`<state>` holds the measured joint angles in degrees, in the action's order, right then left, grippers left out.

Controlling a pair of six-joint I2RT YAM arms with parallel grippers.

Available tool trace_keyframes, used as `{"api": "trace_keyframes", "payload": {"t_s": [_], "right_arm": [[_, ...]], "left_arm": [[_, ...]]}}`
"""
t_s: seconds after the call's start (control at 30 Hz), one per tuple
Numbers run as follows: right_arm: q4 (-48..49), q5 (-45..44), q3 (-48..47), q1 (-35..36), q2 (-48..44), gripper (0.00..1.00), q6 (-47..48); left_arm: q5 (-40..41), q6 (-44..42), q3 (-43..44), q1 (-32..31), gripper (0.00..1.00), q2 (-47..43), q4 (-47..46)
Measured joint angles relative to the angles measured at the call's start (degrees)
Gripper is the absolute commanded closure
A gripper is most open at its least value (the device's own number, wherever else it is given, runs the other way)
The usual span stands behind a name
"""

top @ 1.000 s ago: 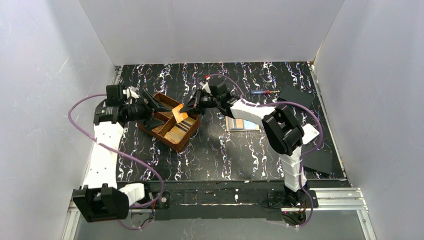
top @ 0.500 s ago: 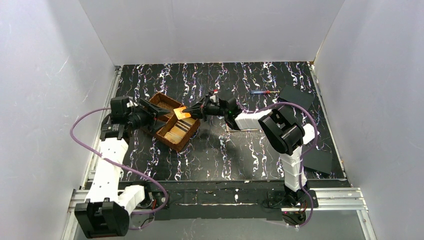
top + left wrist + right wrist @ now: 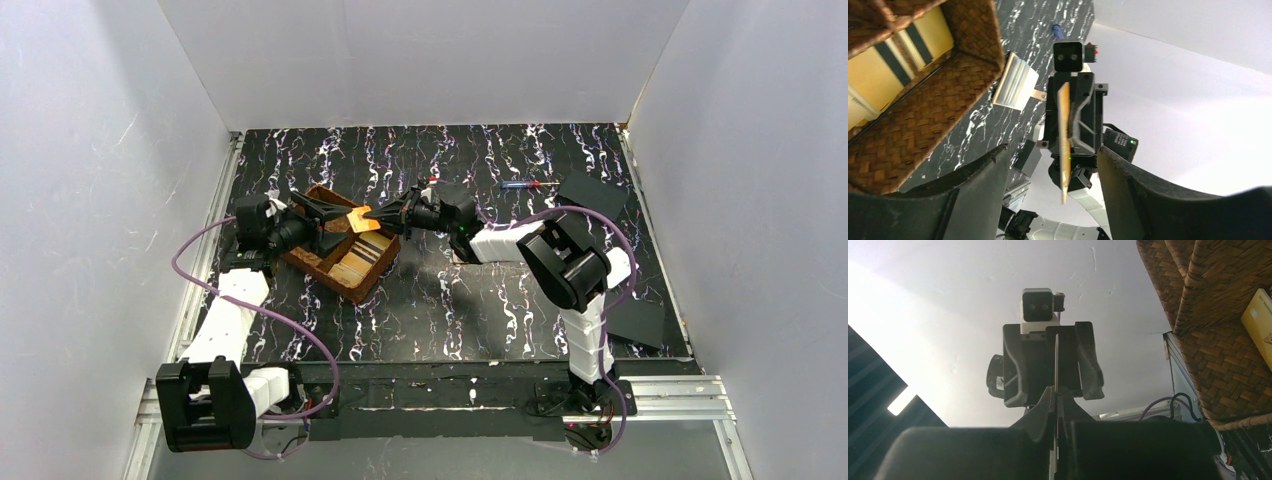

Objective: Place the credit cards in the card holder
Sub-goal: Insert the credit card into the card holder.

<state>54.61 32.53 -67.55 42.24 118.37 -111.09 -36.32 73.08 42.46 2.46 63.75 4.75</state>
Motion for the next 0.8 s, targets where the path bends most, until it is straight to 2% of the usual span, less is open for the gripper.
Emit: {"api": "trace_keyframes", "payload": {"t_s": [0.2,0.4,0.47,0.63,0.8], "right_arm": [[-2.19,0.24,-0.57,0.74,-0.28,0.81,4.63],[-5.42,2.89,-2.21,0.94,-0.92,0.89,15.89],[-6.84,3.93,-2.21,0.81,-1.77,0.98,21.27],[-12.74,6.16,-2.27,0.42,-4.0,0.99,36.17],[-6.38,8.22,-1.68,-0.28,-3.52,0.99,37.05]], "left_arm": [[-1.53,-0.87,-0.11,-0.33,0.52,0.02,-5.57],[-2.32,-3.19,-0.35,0.04,0.53,0.52,-6.49],[-2.73,-4.92,-0.63,0.68,0.51,0.5,-5.66],[-6.54,-8.22,-1.49,4.87,0.52,0.42,-5.79],[-12.0,-11.1,-2.75,7.48,0.49,1.07,-7.06]]}}
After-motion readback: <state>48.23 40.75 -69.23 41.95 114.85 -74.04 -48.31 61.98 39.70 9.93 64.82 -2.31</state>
